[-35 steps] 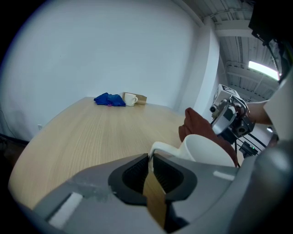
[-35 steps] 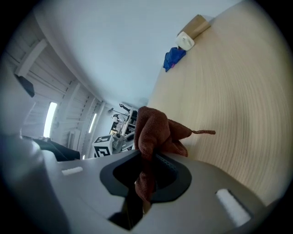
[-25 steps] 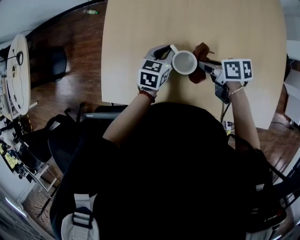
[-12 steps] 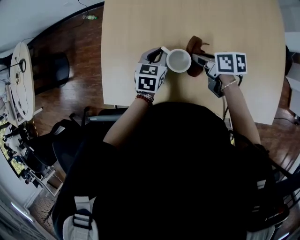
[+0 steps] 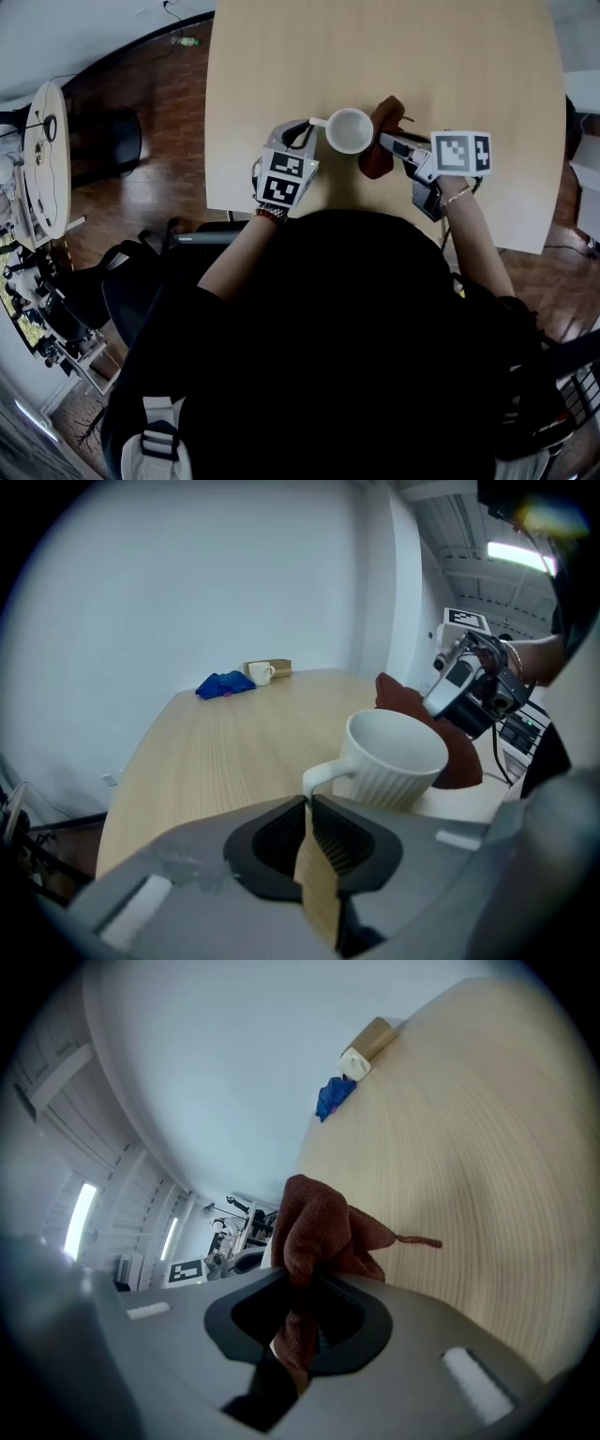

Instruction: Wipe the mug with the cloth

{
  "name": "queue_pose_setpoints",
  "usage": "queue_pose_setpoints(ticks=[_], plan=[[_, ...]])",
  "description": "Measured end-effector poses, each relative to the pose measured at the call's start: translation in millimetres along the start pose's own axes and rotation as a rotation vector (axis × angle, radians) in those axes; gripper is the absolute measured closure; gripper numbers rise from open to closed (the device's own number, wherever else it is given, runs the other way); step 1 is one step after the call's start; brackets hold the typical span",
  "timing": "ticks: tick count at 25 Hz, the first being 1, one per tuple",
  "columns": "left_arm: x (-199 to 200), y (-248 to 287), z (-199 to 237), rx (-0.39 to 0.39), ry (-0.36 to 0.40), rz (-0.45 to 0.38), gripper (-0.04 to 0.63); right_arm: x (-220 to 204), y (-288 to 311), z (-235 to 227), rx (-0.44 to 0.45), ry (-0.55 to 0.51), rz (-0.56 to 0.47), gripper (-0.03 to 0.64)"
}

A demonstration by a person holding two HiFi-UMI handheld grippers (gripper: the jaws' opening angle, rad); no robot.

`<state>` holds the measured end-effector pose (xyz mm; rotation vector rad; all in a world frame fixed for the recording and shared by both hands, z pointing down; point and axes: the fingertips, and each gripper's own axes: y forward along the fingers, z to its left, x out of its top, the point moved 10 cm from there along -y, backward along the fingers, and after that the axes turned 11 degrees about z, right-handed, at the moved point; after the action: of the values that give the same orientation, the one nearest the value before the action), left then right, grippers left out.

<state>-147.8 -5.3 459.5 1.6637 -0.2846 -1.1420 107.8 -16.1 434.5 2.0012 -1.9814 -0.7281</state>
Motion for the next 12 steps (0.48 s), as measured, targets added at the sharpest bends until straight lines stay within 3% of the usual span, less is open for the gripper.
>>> queue_pose_setpoints(ticks=[9,12], plan=[[-7,-1,-8,-0.01,0.015,0.041,0.566,15,27,-36,-0.21,-0.047,0.078,0.56],[-12,2,1,-0.021,0.067,0.044,0.565,25,41,-46,-0.237,-0.051,0.059,0.56]])
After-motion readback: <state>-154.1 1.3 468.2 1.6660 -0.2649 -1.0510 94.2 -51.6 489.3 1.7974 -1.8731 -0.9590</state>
